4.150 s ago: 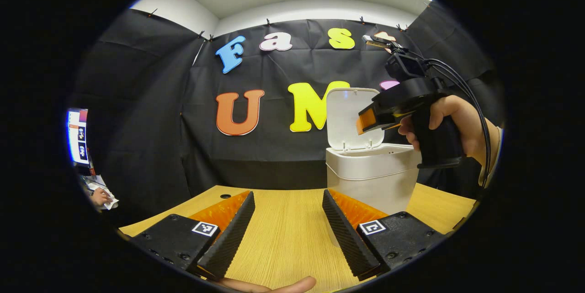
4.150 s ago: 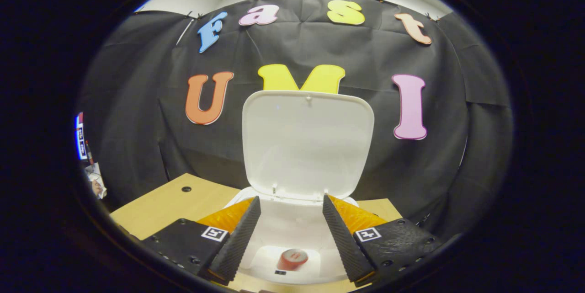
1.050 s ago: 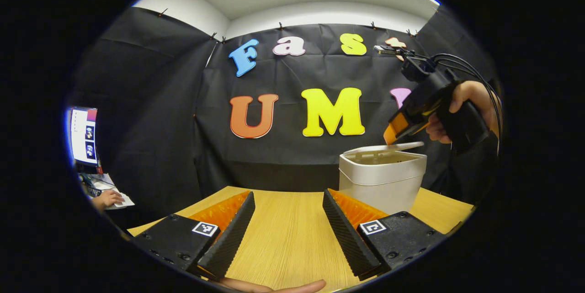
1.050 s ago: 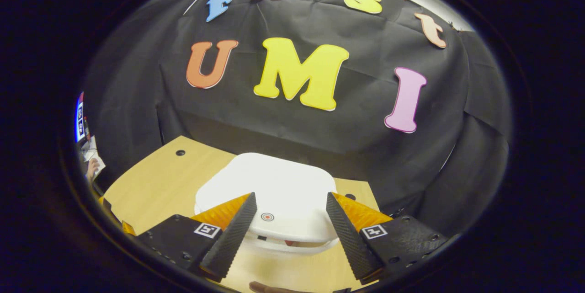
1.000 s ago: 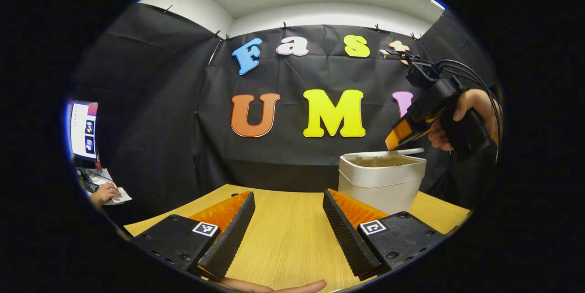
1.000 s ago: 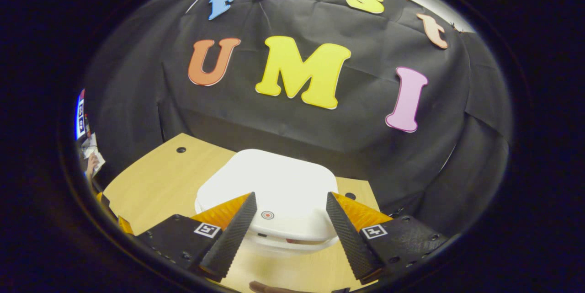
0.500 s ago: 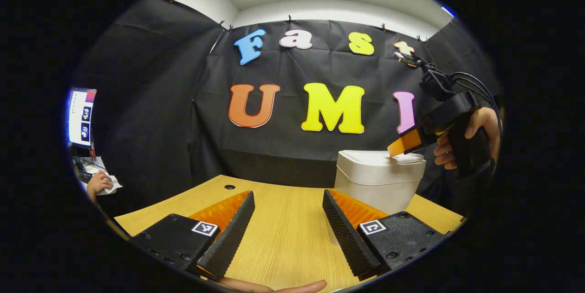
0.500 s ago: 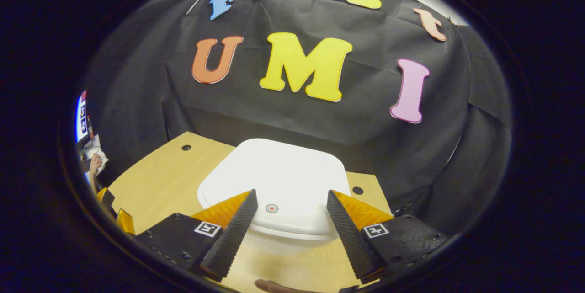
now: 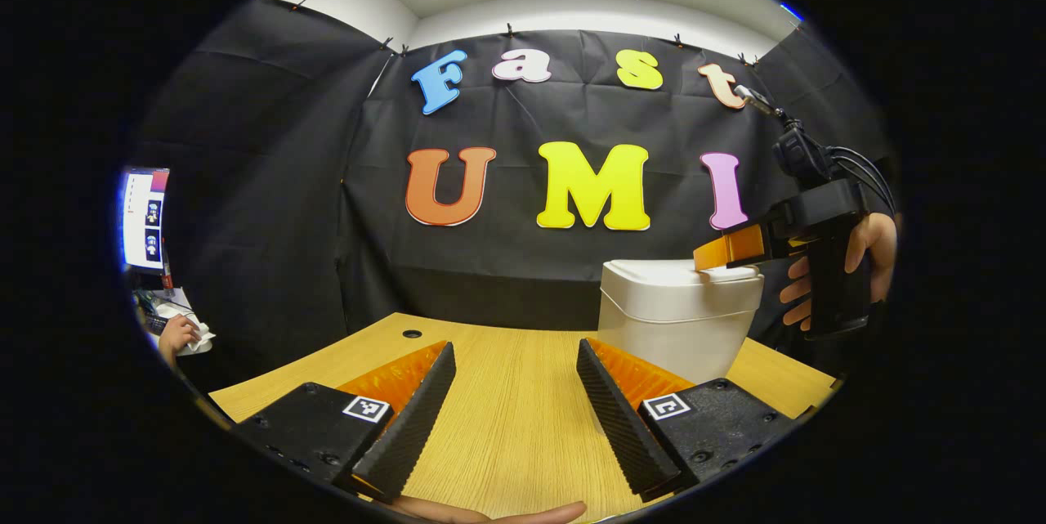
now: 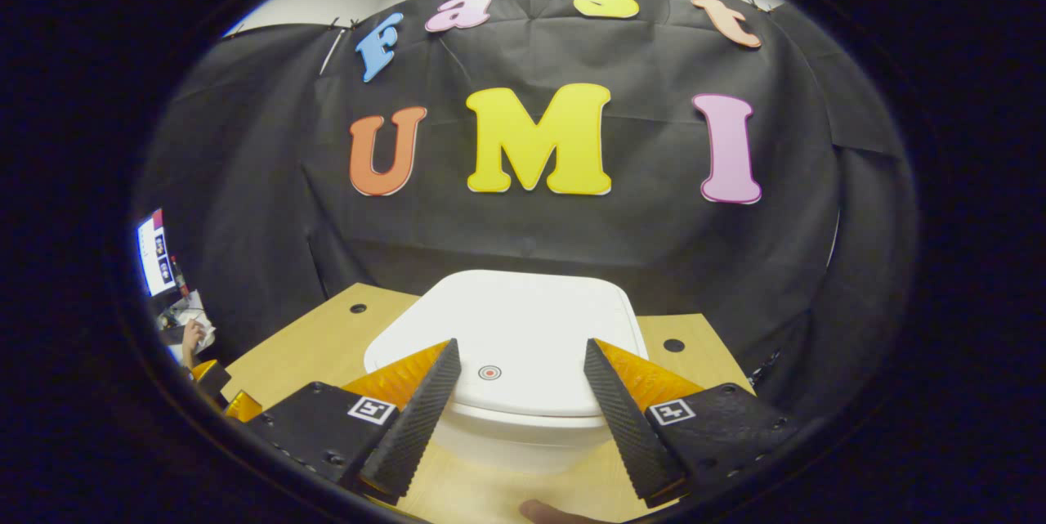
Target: Press the lid of the desktop garbage bin to open it, pick up the crumpled paper on the desktop and throw it into the bin, then pick up the pop can on the desktop and drop it into the bin, and finally close the garbage bin lid.
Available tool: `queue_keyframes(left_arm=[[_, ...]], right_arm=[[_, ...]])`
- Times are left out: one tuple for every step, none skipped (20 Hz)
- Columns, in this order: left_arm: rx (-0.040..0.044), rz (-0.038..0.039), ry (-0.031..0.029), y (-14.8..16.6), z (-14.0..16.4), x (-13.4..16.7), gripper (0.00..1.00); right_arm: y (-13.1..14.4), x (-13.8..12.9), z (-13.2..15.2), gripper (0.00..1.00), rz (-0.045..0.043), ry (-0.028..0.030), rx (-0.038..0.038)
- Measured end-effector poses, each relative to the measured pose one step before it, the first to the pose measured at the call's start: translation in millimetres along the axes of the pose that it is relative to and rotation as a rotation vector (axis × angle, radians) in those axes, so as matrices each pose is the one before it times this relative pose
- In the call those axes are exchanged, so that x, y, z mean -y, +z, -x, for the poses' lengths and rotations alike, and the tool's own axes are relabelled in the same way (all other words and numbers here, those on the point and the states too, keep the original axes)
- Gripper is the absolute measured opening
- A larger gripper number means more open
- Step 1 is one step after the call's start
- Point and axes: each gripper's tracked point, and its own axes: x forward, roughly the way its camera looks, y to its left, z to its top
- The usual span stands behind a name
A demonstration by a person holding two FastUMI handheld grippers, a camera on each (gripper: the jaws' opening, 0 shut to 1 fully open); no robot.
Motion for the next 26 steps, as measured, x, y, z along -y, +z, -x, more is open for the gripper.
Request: queue_keyframes(left_arm=[[-0.00154,-0.00759,0.0017,-0.09,-0.07,1.33,0.96],[-0.00079,-0.00205,-0.00336,-0.12,-0.03,2.31,0.96],[-0.00022,0.00396,-0.00839,-0.42,-0.04,3.35,0.96],[-0.00053,0.00618,-0.01036,-0.15,0.18,3.9,0.96],[-0.00103,-0.00002,-0.00471,-0.62,0.23,2.35,0.96],[-0.00216,-0.00491,-0.00079,-0.01,0.1,1.5,0.96],[-0.00094,-0.00124,-0.00404,-1.01,-0.91,2.74,0.96],[-0.00116,0.00208,-0.00519,-0.7,-0.33,2.44,0.96],[-0.00431,0.00146,-0.00154,-1.89,-1.09,1.65,0.96],[-0.00843,0.00007,0.0,-2.25,-0.45,0.63,0.96],[-0.00563,0.00106,-0.00194,-0.96,-0.4,0.81,0.96],[0.00086,0.00351,-0.00121,0.33,-0.53,-0.06,0.96],[0.00408,0.00232,0.00336,0.73,-0.56,-1.62,0.96],[-0.00064,0.0022,0.00631,-0.88,-1.48,-2.69,0.96],[-0.00956,0.00375,0.0047,-3.77,-2.57,-1.6,0.96],[-0.0118,0.00398,0.00323,-3.55,-2.47,-1.34,0.97],[-0.00913,0.00047,0.00733,-2.94,-1.62,-1.46,0.96],[-0.00841,-0.00581,0.01338,-1.73,-1.51,-3.0,0.96],[-0.00503,-0.0064,0.01165,-1.89,-2.14,-1.58,0.97],[-0.00386,-0.00449,0.00487,-1.37,-0.64,0.22,0.96],[-0.00115,-0.00175,-0.0015,-0.88,-0.29,2.4,0.96],[0.00011,-0.00119,-0.00686,-0.48,-0.06,3.57,0.96],[0.00163,-0.00324,-0.00612,0.37,0.04,2.71,0.96],[0.00251,-0.00697,-0.0026,0.47,0.31,2.03,0.96],[0.00395,-0.00943,-0.00155,0.74,1.03,1.58,0.96],[0.00421,-0.00568,-0.00167,1.17,1.2,1.85,0.96]], right_arm=[[-1.62,0.84,-0.16,0.97,-0.01483,0.01328,0.01233],[-2.83,-0.37,-0.51,0.97,0.00122,0.00989,0.00198],[-1.99,-0.21,0.42,0.99,0.02783,0.00491,0.02074],[-2.4,-0.21,-0.51,0.98,0.03028,0.00014,0.00478],[0.41,0.11,0.4,0.98,0.00495,-0.00121,0.0121],[-2.89,0.33,-2.19,0.98,-0.02873,0.00038,-0.00373],[2.57,0.86,-0.72,0.98,-0.01179,-0.00233,0.02413],[-1.06,-0.33,-2.09,0.98,0.0261,-0.00925,0.0025],[4.5,-0.24,2.99,0.98,0.00911,-0.01105,0.02672],[-2.07,-0.21,0.4,0.98,-0.02592,-0.00667,0.01314],[2.58,-0.34,2.08,0.97,-0.03392,0.00312,0.02217],[-0.77,0.08,0.13,0.97,-0.00823,0.01514,0.01917],[-0.08,-2.19,-0.79,0.96,0.00641,0.01723,0.0238],[-0.73,-0.34,1.08,0.96,0.01955,0.01819,0.02056],[-0.48,0.65,3.84,0.96,0.00992,0.01262,0.02242],[-0.21,1.74,3.61,0.96,0.00181,0.01277,0.01784],[-1.0,2.38,4.75,0.96,-0.00672,0.00736,0.0196],[-2.25,1.93,6.02,0.96,0.00224,0.00145,0.01084],[-1.09,1.8,6.68,0.96,0.02799,-0.00519,0.01879],[-0.29,0.66,6.72,0.95,0.04632,-0.00682,0.01814],[-1.33,2.52,7.22,0.95,0.05321,-0.02116,0.01914],[0.26,1.46,8.4,0.95,0.04569,-0.01507,0.02793],[1.72,-3.65,10.87,0.95,0.02614,-0.00635,0.03285],[-0.44,-5.65,11.59,0.96,0.01645,0.00492,0.02669],[-2.34,-8.31,13.84,0.94,0.0186,0.01181,0.02244],[-1.03,-6.92,13.11,0.96,0.01998,0.00863,0.01823]])
